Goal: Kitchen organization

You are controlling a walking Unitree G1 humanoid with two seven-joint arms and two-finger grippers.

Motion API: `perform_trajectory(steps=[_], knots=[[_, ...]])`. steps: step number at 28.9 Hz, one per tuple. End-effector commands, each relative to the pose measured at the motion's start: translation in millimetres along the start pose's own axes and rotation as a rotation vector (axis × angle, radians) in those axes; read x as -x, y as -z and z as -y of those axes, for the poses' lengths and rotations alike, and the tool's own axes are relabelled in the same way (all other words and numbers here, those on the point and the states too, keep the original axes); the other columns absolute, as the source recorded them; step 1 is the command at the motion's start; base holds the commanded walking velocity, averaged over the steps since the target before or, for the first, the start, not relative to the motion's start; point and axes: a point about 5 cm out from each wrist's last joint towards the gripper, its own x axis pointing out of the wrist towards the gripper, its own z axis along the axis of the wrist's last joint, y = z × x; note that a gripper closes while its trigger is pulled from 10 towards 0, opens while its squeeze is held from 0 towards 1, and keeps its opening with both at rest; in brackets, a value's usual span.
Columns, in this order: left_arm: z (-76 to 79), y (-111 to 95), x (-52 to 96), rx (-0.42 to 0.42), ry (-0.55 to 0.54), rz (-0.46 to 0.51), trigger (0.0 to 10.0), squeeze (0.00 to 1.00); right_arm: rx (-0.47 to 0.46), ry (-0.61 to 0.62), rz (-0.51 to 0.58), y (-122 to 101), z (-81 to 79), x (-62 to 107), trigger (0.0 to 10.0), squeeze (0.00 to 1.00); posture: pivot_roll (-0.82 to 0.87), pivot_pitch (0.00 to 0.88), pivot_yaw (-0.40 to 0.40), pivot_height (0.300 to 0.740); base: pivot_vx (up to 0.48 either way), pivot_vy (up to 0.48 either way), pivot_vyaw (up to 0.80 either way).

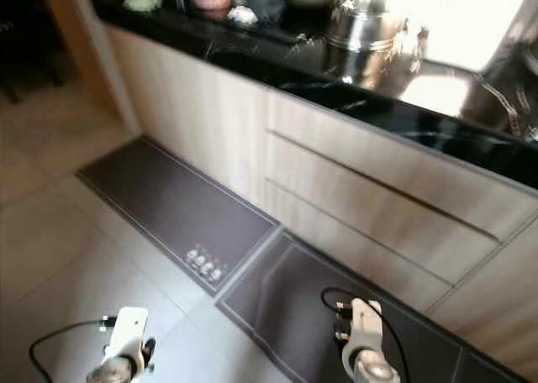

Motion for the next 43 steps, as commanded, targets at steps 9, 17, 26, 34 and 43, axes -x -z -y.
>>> perform_trajectory(steps=[9, 17, 26, 34, 43], knots=[[-10.3, 8.9, 2.4, -0.008, -0.026, -0.026, 10.0, 0.00, -0.006, -0.016, -0.016, 4.7, -7.6, -0.1, 10.0, 0.00, 0.03, 0.088, 0.040, 0.740, 0.000, 0.000, -0.78], [-10.6, 8.1, 2.1, -0.014, -0.025, -0.024, 10.0, 0.00, -0.005, -0.020, -0.020, 4.7, -8.7, -0.2, 10.0, 0.00, 0.04, 0.097, 0.041, 0.740, 0.000, 0.000, -0.78], [-11.0, 6.3, 1.5, -0.014, -0.025, -0.022, 10.0, 0.00, -0.007, -0.020, -0.020, 4.0, -8.6, -0.4, 10.0, 0.00, 0.04, 0.099, 0.040, 0.740, 0.000, 0.000, -0.78], [-11.3, 4.9, 1.1, -0.014, -0.026, -0.017, 10.0, 0.00, -0.004, -0.023, -0.021, 3.7, -8.7, -0.5, 10.0, 0.00, 0.04, 0.099, 0.037, 0.740, 0.000, 0.000, -0.78], [-9.0, 4.7, 1.2, -0.026, -0.024, -0.015, 10.0, 0.00, 0.000, -0.029, -0.008, 2.6, -7.8, -0.3, 10.0, 0.00, 0.04, 0.099, 0.032, 0.740, 0.000, -0.101, -0.28]])
